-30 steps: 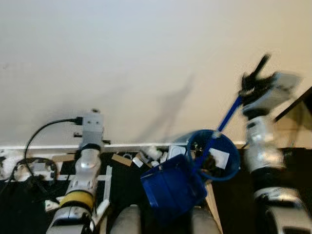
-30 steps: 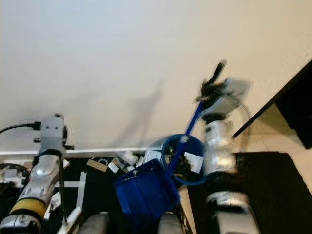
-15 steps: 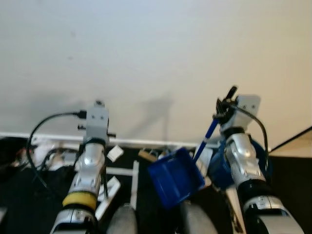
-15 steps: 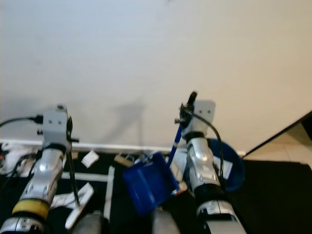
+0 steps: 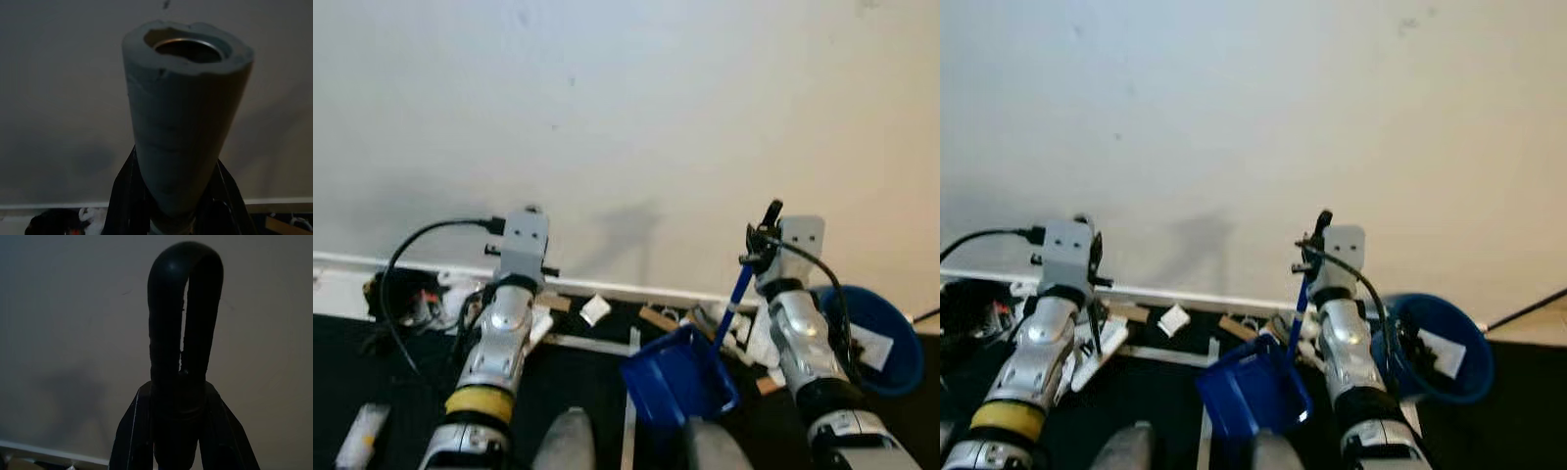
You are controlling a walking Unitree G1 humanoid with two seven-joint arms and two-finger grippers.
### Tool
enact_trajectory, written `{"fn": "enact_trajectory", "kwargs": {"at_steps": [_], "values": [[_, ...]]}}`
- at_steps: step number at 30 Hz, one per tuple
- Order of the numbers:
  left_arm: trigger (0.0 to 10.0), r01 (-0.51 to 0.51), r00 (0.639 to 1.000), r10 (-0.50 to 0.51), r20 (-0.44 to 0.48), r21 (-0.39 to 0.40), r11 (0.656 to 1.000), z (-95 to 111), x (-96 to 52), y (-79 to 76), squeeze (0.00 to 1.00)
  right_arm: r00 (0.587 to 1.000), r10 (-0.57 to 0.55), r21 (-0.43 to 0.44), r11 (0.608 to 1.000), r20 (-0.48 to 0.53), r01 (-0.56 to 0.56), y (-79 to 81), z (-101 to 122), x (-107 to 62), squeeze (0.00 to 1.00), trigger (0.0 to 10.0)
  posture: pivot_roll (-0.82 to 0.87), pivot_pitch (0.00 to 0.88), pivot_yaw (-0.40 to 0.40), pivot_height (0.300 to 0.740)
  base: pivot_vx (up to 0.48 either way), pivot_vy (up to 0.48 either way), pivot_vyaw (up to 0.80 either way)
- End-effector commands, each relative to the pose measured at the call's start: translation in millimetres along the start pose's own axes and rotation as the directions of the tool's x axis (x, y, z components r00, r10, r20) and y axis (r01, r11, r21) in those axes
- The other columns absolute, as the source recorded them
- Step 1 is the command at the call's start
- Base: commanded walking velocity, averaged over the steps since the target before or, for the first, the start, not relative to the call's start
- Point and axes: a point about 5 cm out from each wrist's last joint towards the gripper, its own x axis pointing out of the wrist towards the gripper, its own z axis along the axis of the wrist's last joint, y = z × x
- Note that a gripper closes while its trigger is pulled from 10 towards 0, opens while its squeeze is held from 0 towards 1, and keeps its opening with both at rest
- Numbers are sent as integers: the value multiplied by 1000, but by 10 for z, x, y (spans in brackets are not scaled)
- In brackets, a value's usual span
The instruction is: Sweep floor
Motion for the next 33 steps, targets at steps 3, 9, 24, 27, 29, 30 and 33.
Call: {"fn": "enact_trajectory", "kwargs": {"at_steps": [3,9,24,27,29,30,33], "values": [[10000,109,994,-109,-9,-10,994,43,-22,-111,0,994,-101,-29,995,-34,100,-249,-108,-94,0,10000,144,20,-94,740,0,0,0],[10000,252,967,-251,-33,44,967,26,-61,-174,0,992,-126,-41,991,-30,125,-301,-106,-96,0,10000,142,25,-91,740,0,0,0],[10000,249,952,-228,-204,84,965,249,-8,382,0,990,-134,-50,990,-33,132,-324,-79,-21,0,10000,150,27,-95,740,0,0,0],[10000,210,968,-206,-141,8,978,463,24,452,0,991,-128,-52,991,-44,125,-297,-110,-30,0,10000,151,27,-95,740,0,0,0],[10000,193,973,-200,-115,-71,979,656,33,510,0,991,-127,-53,991,-51,124,-285,-129,-33,0,10000,151,27,-95,740,0,0,0],[10000,194,972,-203,-120,-78,978,714,30,533,0,991,-126,-54,991,-53,123,-282,-134,-32,0,10000,154,26,-96,740,0,0,0],[10000,190,967,-182,-177,27,981,738,18,610,0,991,-125,-53,991,-56,122,-278,-137,-30,0,10000,154,26,-96,740,0,0,0]]}}
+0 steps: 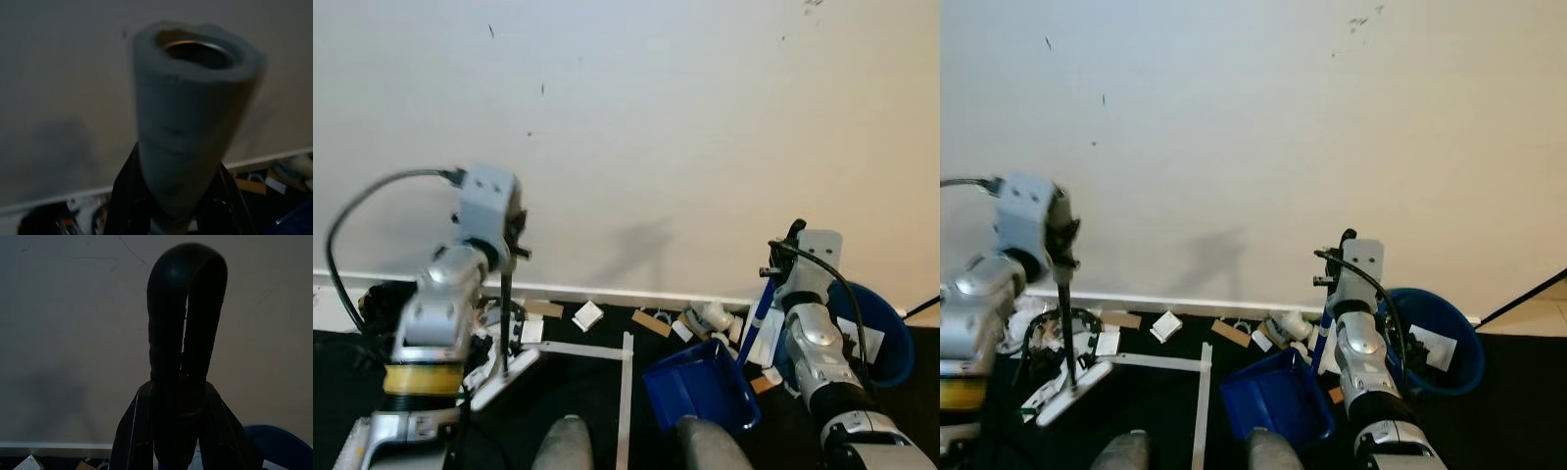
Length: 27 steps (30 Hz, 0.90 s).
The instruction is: Sweep floor
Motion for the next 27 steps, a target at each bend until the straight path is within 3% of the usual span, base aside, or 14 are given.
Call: {"fn": "enact_trajectory", "kwargs": {"at_steps": [1,6,8,12,14,17,27], "values": [[10000,-31,998,36,-45,99,995,-6,-20,49,0,1000,-11,-3,1000,16,11,-30,33,26,0,10000,156,26,-95,740,0,0,0],[10000,-115,990,128,-60,176,978,-64,-12,156,0,1000,-3,0,1000,13,3,-14,30,32,0,10000,156,26,-94,740,0,0,0],[10000,-190,980,200,-18,246,950,-95,-9,218,0,1000,13,18,1000,14,-14,18,23,31,0,10000,155,27,-93,740,0,0,0],[10000,-248,968,251,27,286,926,-82,-28,242,0,1000,13,42,999,5,-13,33,-1,24,0,10000,155,27,-93,740,0,0,0],[10000,-280,960,268,83,241,929,-61,-22,215,0,1000,-10,66,998,-11,11,15,-31,18,0,10000,157,30,-98,740,0,0,0],[10000,-292,955,271,117,232,928,-62,-10,178,0,999,-24,85,996,-29,27,3,-58,13,0,10000,157,32,-99,740,0,102,0],[10000,-303,951,290,109,139,943,-173,80,38,0,992,-94,181,978,-83,107,-48,-176,-47,0,10000,155,37,-99,740,0,480,-93]]}}
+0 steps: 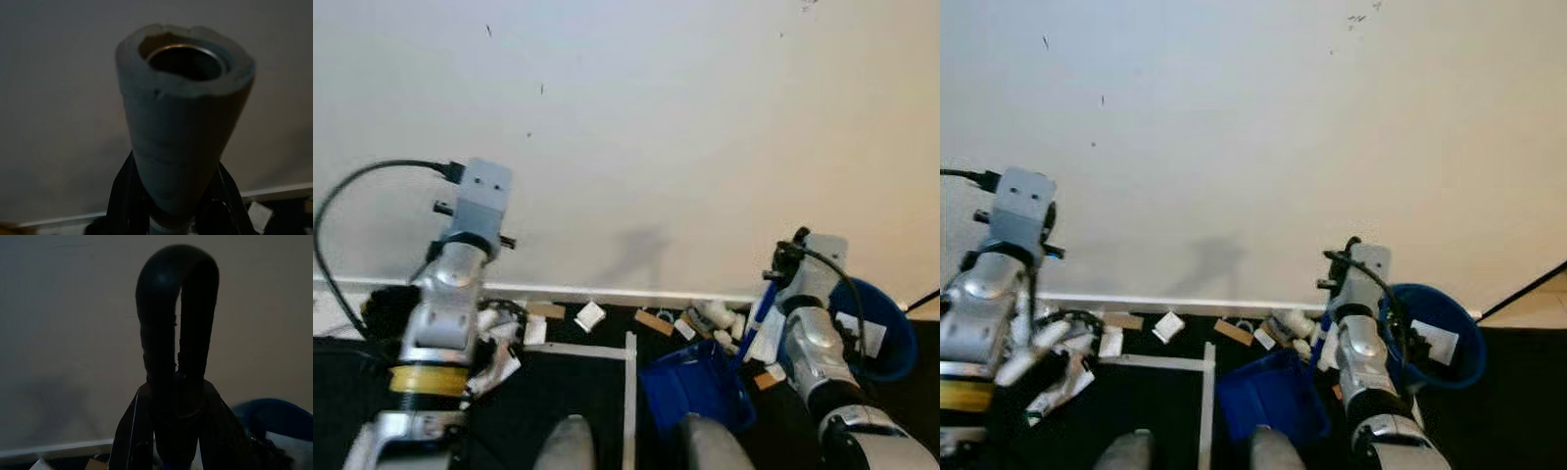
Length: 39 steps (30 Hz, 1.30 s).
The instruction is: Sweep floor
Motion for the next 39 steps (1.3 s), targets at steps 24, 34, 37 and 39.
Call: {"fn": "enact_trajectory", "kwargs": {"at_steps": [24,34,37,39], "values": [[10000,-102,993,104,54,-34,994,69,49,75,0,997,-59,36,998,-41,61,-136,-197,-149,0,10000,150,19,-89,740,0,325,-418],[10000,-154,988,155,15,-63,986,-9,-5,158,0,998,-45,28,999,-44,46,-173,-175,-119,0,10000,154,22,-97,740,0,-111,0],[10000,-274,962,274,-26,-36,961,-90,-58,340,0,998,-34,20,999,-48,35,-199,-146,-84,0,10000,155,23,-99,740,0,-480,0],[10000,-330,944,329,-27,-54,942,-113,-83,433,0,999,-30,19,999,-44,30,-212,-120,-60,0,10000,155,29,-102,740,0,-240,0]]}}
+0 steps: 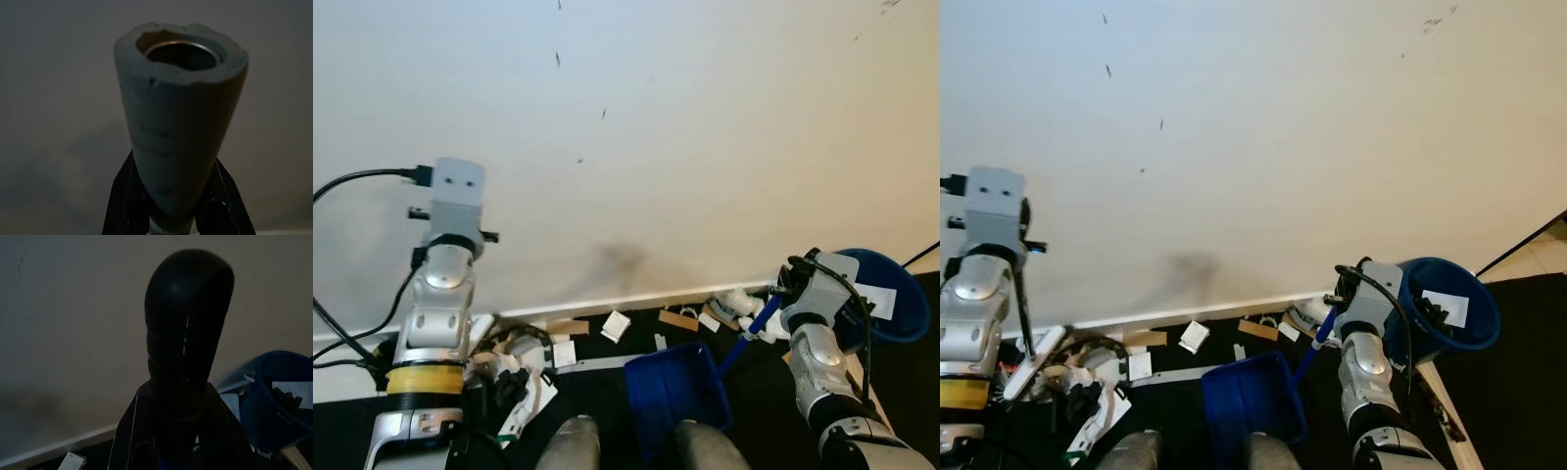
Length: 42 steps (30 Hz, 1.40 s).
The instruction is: Sweep floor
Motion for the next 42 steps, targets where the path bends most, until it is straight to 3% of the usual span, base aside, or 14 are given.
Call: {"fn": "enact_trajectory", "kwargs": {"at_steps": [1,12,17,21,29,35,42], "values": [[10000,-68,998,68,15,18,998,13,-16,90,0,1000,-20,-12,1000,16,20,-107,83,51,0,10000,155,29,-102,740,0,0,0],[10000,-99,994,95,57,69,993,21,43,258,0,998,49,20,999,43,-50,-60,273,199,0,10000,155,79,-107,740,0,0,0],[10000,-114,990,107,89,72,991,-17,76,287,0,993,105,56,993,54,-108,56,339,255,0,10000,147,121,-113,740,0,0,0],[10000,-126,990,126,63,6,992,-96,145,320,0,992,122,44,991,24,-123,185,318,273,0,10000,135,160,-123,740,0,0,0],[10000,-71,996,73,48,-46,996,-177,207,253,0,995,97,-23,995,27,-96,233,333,286,0,10000,119,226,-139,740,0,0,0],[10000,-50,988,64,138,-100,994,-111,259,198,0,981,71,-13,997,179,-70,229,527,300,0,10000,86,274,-157,740,0,0,0],[10000,-79,974,107,197,-143,987,14,351,314,0,935,99,65,990,340,-128,422,920,403,0,10000,48,292,-167,740,0,0,0]]}}
